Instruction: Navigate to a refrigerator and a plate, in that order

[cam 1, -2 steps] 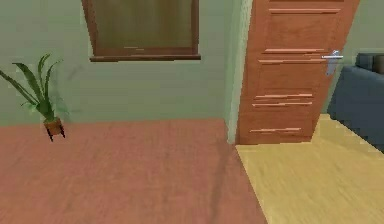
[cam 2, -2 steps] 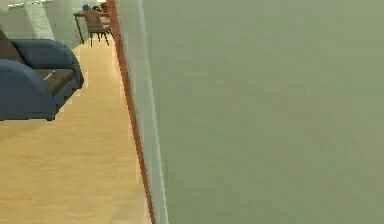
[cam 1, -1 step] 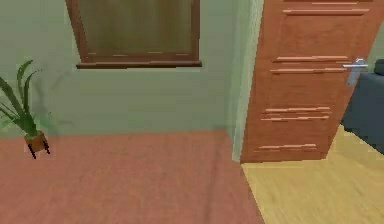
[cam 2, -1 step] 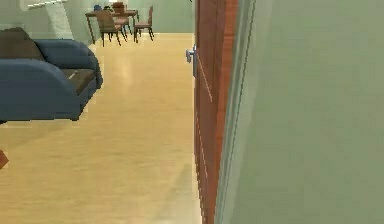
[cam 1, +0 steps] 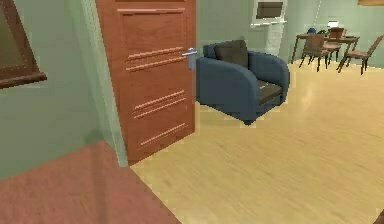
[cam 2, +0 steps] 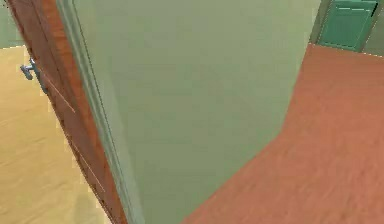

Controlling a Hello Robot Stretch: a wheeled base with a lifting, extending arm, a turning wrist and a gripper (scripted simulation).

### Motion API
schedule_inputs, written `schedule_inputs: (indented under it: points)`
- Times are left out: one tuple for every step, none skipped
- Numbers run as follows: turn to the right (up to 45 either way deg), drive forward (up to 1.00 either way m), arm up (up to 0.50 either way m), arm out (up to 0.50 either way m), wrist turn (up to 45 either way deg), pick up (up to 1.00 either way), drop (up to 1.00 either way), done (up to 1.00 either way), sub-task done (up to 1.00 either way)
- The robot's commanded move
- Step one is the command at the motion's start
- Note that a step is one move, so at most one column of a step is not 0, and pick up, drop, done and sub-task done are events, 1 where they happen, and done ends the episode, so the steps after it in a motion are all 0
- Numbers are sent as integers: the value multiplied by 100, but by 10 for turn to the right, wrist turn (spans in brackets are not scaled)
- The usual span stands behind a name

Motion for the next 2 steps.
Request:
schedule_inputs:
  points:
    - [0, 50, 0, 0, 0, 0, 0, 0, 0]
    - [390, 0, 0, 0, 0, 0, 0, 0, 0]
